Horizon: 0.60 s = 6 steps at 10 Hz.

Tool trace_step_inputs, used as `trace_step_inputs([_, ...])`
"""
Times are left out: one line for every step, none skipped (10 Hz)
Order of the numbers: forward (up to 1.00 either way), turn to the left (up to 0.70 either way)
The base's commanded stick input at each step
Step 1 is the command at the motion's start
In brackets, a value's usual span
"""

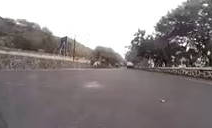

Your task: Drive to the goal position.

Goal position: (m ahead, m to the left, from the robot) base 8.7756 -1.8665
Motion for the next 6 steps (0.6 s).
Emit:
trace_step_inputs([1.0,-0.24])
trace_step_inputs([1.0,-0.18])
trace_step_inputs([1.0,-0.07])
trace_step_inputs([1.0,0.0])
trace_step_inputs([1.0,0.0])
trace_step_inputs([1.0,0.0])
